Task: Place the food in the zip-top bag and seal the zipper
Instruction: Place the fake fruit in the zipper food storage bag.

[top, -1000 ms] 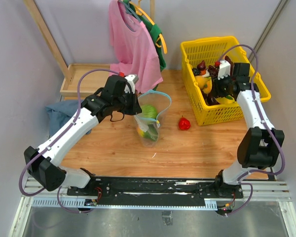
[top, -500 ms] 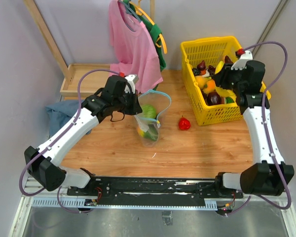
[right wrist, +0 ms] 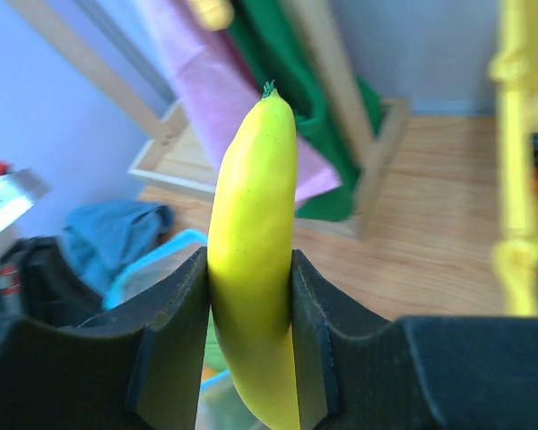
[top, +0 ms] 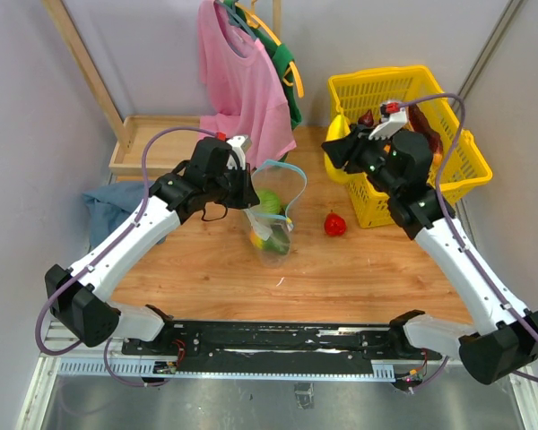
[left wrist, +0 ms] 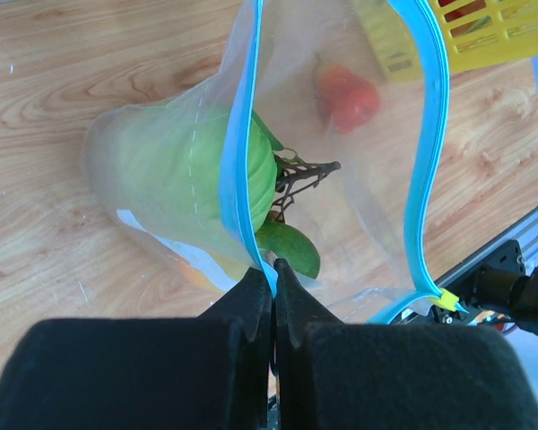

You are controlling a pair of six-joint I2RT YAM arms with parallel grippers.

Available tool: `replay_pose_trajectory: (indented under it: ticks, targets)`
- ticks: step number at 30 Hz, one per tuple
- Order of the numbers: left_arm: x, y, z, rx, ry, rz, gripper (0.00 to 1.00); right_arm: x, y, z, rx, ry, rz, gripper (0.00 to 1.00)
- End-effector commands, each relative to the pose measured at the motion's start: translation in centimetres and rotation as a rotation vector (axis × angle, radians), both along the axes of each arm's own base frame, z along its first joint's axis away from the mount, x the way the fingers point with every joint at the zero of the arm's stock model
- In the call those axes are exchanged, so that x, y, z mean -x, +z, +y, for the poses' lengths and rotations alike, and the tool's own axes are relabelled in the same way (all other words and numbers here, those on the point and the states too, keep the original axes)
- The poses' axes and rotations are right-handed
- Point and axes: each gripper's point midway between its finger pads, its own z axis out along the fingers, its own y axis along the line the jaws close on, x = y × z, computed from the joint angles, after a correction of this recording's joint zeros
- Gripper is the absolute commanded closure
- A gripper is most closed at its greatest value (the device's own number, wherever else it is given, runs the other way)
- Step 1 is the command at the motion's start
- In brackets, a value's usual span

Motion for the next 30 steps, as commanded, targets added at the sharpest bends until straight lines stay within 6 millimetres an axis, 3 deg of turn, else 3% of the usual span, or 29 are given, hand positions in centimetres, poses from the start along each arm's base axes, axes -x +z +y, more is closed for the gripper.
replay_pose_trajectory:
  ticks: [1, 8, 15, 21, 30]
  targets:
    - [0.1, 1.0, -0.4, 0.035, -0.009, -0.031, 1.0, 1.9, 4.6, 4.0, -0.202, 0.077, -0.105, 0.99]
    - [0.2, 0.7, -0.3, 0.037, -0.006, -0.027, 1.0, 4.0, 6.5, 9.5, -0.372, 0.208, -0.121, 0.99]
    - [0.3, 0.6, -0.3, 0.043, -0.01, -0.024, 1.0, 4.5, 4.6, 14.5, -0.451, 0.3, -0.052, 0.99]
    - [0.4, 0.7, -0.2, 0.045, -0.005, -0.033, 1.0, 4.7, 0.3, 16.6, -0.416, 0.329, 0.064, 0.99]
    - [0.3, 0.6, 0.0, 0.041, 0.004, -0.035, 1.0, 6.4, -6.8, 15.6, -0.227, 0.302, 0.293, 0.92]
